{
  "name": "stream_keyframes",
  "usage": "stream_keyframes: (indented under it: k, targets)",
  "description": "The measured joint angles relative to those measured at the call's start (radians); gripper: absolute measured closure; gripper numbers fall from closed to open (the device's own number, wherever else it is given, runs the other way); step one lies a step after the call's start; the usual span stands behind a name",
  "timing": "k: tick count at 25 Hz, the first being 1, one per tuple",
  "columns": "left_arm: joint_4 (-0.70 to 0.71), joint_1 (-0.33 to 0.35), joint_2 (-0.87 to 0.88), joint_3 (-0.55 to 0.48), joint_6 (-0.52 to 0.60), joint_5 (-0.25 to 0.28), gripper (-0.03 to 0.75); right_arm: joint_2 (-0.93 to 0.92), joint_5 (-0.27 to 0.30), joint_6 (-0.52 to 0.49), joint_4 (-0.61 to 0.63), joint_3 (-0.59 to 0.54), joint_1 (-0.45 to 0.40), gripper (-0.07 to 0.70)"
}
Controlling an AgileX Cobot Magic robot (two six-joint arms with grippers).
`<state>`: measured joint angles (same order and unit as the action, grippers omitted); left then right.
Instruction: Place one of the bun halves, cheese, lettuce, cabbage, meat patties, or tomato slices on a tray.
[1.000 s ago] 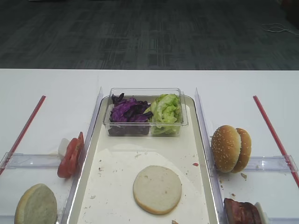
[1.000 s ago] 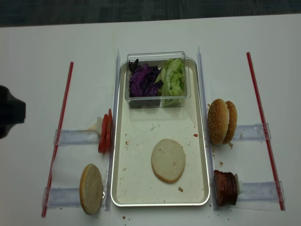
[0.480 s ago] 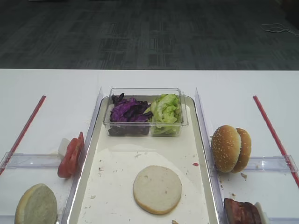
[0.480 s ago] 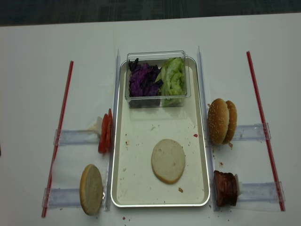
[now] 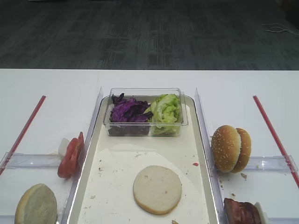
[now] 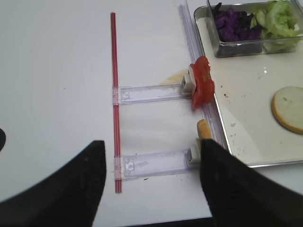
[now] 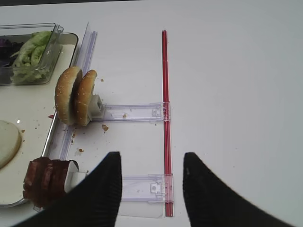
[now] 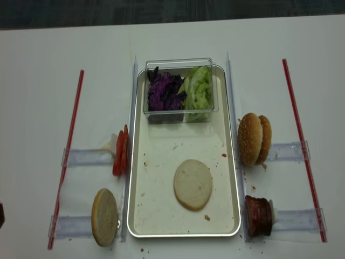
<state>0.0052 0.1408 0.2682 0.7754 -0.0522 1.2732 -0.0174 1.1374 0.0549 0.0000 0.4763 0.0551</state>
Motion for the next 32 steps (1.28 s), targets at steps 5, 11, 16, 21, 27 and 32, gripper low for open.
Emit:
stream_keyframes:
  k: [5,11,16,21,27,32]
  targets:
    - [-0.054,0.0,-0.106,-0.071,0.044,-0.03,0.303,0.0,0.0,0.0,0.0,0.0,0.0,0.307]
    - [-0.072,0.0,-0.205,-0.131,0.076,-0.048,0.303,0.0,0.0,0.0,0.0,0.0,0.0,0.307]
    - [-0.072,0.0,-0.279,-0.194,0.103,-0.066,0.303,0.0,0.0,0.0,0.0,0.0,0.0,0.307]
    - [-0.076,0.0,-0.284,-0.263,0.107,-0.072,0.303,0.0,0.0,0.0,0.0,0.0,0.0,0.307]
    - [-0.091,0.0,-0.284,-0.27,0.124,-0.093,0.303,0.0,0.0,0.0,0.0,0.0,0.0,0.307]
    - [-0.073,0.0,-0.284,-0.289,0.122,-0.088,0.303,0.0,0.0,0.0,0.0,0.0,0.0,0.307]
